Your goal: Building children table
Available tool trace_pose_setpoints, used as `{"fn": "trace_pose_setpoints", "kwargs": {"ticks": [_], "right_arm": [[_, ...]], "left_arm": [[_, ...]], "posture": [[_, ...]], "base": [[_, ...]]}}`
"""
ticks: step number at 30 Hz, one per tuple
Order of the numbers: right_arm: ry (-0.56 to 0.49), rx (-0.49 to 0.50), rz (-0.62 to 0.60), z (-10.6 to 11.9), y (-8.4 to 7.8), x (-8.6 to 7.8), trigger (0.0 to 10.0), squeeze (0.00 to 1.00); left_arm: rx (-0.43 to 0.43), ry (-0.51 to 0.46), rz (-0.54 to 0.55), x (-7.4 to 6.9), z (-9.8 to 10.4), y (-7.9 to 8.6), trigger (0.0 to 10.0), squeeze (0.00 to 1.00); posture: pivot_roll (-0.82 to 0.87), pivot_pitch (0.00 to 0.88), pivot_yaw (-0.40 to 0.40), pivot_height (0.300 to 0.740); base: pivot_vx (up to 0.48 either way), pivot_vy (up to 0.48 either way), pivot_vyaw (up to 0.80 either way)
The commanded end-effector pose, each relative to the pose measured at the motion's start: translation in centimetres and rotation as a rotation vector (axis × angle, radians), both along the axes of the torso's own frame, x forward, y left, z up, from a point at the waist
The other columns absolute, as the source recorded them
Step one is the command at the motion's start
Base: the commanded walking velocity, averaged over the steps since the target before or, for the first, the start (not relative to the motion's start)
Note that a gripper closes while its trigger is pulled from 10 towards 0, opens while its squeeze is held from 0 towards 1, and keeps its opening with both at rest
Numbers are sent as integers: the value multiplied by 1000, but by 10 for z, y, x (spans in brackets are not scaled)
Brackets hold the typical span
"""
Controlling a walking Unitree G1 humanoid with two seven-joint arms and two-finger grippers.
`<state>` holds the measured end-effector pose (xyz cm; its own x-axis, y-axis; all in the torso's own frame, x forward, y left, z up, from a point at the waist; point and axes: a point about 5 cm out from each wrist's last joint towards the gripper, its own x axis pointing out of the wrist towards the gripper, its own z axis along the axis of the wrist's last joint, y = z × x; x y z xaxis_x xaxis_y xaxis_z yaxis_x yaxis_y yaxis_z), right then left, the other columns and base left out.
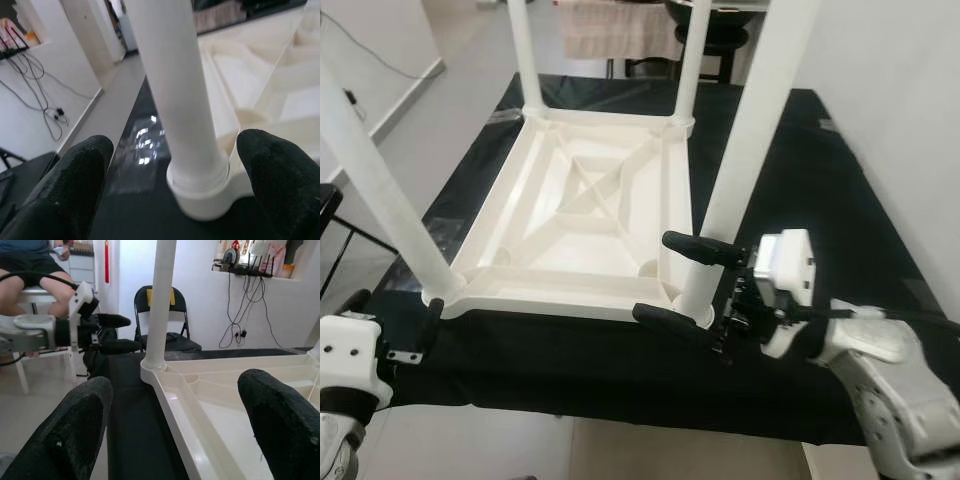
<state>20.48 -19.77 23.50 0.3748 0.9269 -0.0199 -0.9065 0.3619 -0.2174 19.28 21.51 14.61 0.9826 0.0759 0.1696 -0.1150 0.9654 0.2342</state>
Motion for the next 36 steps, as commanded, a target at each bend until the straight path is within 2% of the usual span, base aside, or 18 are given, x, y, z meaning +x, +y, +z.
{"fn": "trace_pose_setpoints", "kwargs": {"ticks": [1,5,13,17,19,31,36], "right_arm": [[6,-3,40,2,3,-5,10000,0],[70,-41,70,-10,8,-9,10000,0],[81,-39,77,-9,9,-10,10000,0],[90,-39,90,-9,10,-11,10000,0],[102,-40,101,-8,12,-13,10000,0],[123,-33,108,-11,17,-17,10000,0],[129,-39,95,-10,14,-17,10000,0]], "left_arm": [[-4,11,3,0,-3,2,10000,0],[-17,4,-4,5,-5,3,10000,0],[-46,5,15,10,-9,11,10000,0],[-74,-4,-6,20,-9,14,10000,0],[-140,-25,-37,37,-8,14,10000,0],[-204,-12,-71,58,-15,17,10000,0],[-224,-7,-84,62,-18,16,10000,0]], "posture": [[48,68,-23,740],[46,69,-26,740],[44,73,-30,740],[36,77,-34,740],[17,78,-29,740],[-15,97,-42,740],[-28,105,-42,740]], "base": [[0,0,0],[0,0,0],[0,0,0],[0,0,0],[0,0,0],[0,0,0],[0,0,0]]}}
